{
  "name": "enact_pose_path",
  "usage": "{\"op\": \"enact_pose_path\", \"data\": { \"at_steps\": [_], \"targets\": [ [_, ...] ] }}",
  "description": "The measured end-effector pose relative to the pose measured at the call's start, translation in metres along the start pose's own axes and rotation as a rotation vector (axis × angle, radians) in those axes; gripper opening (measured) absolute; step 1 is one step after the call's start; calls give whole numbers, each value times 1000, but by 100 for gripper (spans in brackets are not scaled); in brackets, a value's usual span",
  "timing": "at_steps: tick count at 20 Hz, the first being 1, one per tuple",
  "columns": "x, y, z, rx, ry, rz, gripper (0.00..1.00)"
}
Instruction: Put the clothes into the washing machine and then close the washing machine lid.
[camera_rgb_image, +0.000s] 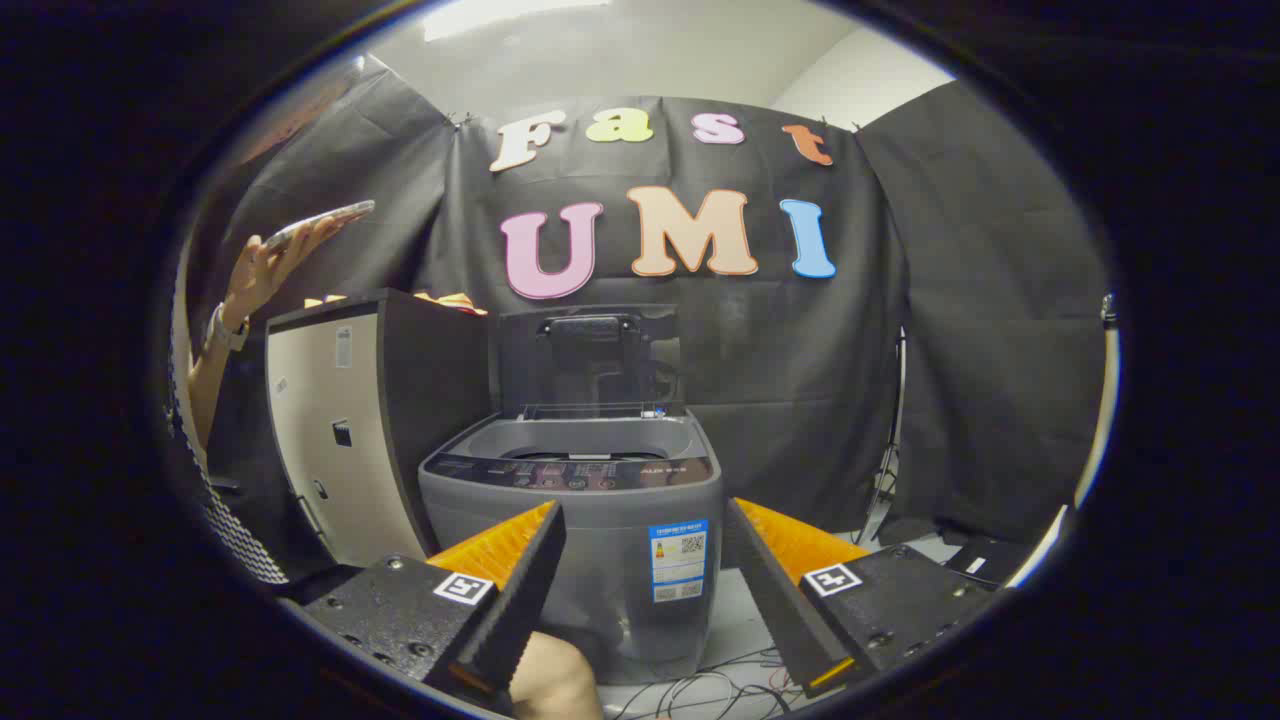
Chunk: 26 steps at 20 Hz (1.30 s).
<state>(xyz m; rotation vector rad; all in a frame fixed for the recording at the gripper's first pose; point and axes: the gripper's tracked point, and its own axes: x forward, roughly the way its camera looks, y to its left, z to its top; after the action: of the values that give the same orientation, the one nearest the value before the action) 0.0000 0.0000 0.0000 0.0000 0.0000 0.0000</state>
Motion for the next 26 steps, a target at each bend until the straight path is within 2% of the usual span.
{"op": "enact_pose_path", "data": {
  "at_steps": [26],
  "targets": [
    [1, -1, -2, 4, 8, 0, 97]
  ]
}}
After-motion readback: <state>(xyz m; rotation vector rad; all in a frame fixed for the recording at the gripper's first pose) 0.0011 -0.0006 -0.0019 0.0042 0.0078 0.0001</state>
